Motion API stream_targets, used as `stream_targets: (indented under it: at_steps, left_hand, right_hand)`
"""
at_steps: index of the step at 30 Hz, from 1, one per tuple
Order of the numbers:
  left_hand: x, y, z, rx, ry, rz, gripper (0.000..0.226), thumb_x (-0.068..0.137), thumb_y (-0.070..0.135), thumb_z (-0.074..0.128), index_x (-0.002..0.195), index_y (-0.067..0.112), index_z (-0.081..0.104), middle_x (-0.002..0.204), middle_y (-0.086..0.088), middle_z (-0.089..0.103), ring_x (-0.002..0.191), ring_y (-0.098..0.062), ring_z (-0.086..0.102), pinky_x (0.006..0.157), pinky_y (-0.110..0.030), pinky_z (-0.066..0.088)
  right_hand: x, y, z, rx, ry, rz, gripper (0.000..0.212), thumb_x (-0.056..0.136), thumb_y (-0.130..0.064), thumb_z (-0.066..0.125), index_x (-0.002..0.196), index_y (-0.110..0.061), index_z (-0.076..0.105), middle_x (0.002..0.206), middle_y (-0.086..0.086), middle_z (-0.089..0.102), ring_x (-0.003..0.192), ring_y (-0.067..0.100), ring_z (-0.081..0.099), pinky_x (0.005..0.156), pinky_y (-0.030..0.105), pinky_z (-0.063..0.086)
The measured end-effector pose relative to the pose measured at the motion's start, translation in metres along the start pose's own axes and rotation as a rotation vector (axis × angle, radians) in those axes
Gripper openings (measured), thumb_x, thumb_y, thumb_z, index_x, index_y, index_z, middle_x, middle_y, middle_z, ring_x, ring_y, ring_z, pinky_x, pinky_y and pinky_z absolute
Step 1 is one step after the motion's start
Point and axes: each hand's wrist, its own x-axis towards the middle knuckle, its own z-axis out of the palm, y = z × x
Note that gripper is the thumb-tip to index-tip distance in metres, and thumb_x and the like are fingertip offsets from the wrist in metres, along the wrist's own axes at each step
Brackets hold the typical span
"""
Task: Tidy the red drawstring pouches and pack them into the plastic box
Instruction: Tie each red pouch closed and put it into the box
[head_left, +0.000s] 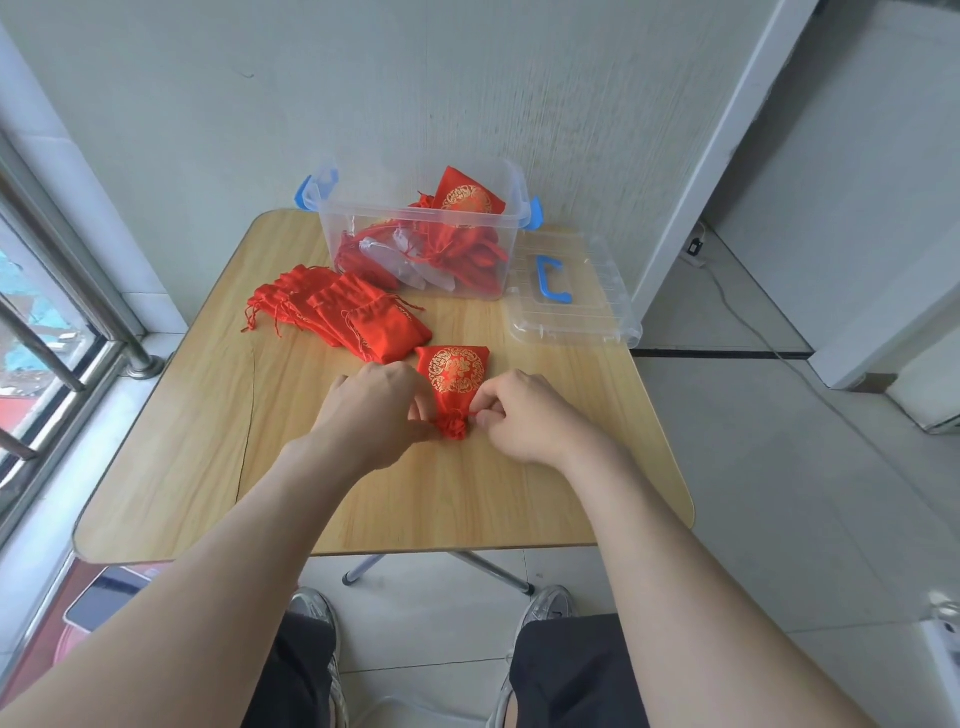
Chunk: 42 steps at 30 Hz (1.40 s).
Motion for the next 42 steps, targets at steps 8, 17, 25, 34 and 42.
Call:
stream_targets:
  at_steps: [8, 17, 25, 34, 42]
  left_hand:
    - [0.003, -0.011, -0.009, -0.236, -0.054, -0.039, 0.006, 0.095, 0.024, 0.075, 0.091, 0.028, 0.078, 0.083, 0.005, 0.076, 0.082, -0.014, 0.069, 0.067, -0.020, 0.047]
    - [-0.001, -0.010, -0.014, -0.280, -0.080, -0.050, 0.013, 0.097, 0.021, 0.066, 0.088, 0.025, 0.073, 0.090, 0.010, 0.076, 0.094, -0.012, 0.068, 0.082, -0.031, 0.052]
    - [-0.007, 0.006, -0.016, -0.488, -0.057, -0.168, 0.015, 0.096, 0.018, 0.059, 0.092, 0.008, 0.070, 0.079, 0.002, 0.078, 0.089, -0.018, 0.071, 0.079, -0.034, 0.056]
    - [0.001, 0.008, -0.008, -0.853, -0.001, -0.243, 0.019, 0.087, 0.026, 0.071, 0.077, 0.012, 0.063, 0.072, -0.004, 0.070, 0.078, -0.025, 0.068, 0.080, -0.045, 0.059]
    - [0.002, 0.009, -0.011, -1.298, -0.270, -0.380, 0.015, 0.100, 0.012, 0.059, 0.107, 0.003, 0.069, 0.107, -0.018, 0.078, 0.066, -0.019, 0.058, 0.061, -0.031, 0.051]
  right_hand:
    - [0.000, -0.009, -0.003, 0.082, -0.026, 0.045, 0.026, 0.102, -0.009, 0.044, 0.105, -0.029, 0.061, 0.119, -0.007, 0.068, 0.107, 0.015, 0.060, 0.084, 0.028, 0.044]
    - [0.002, -0.005, 0.000, 0.197, 0.044, 0.070, 0.046, 0.108, -0.047, 0.055, 0.084, -0.009, 0.065, 0.074, -0.004, 0.060, 0.068, 0.017, 0.056, 0.061, 0.031, 0.040]
    - [0.001, -0.012, 0.002, 0.255, 0.213, 0.047, 0.011, 0.095, -0.027, 0.072, 0.104, -0.029, 0.068, 0.087, -0.014, 0.058, 0.075, 0.002, 0.057, 0.052, 0.012, 0.038]
    - [-0.002, -0.007, 0.000, 0.305, 0.214, 0.058, 0.012, 0.090, -0.035, 0.073, 0.085, -0.031, 0.084, 0.085, -0.016, 0.075, 0.081, 0.000, 0.066, 0.055, 0.012, 0.043]
    - [0.000, -0.005, 0.001, 0.276, 0.069, 0.060, 0.014, 0.097, -0.035, 0.069, 0.088, -0.034, 0.079, 0.093, -0.016, 0.069, 0.087, 0.003, 0.063, 0.061, 0.019, 0.042]
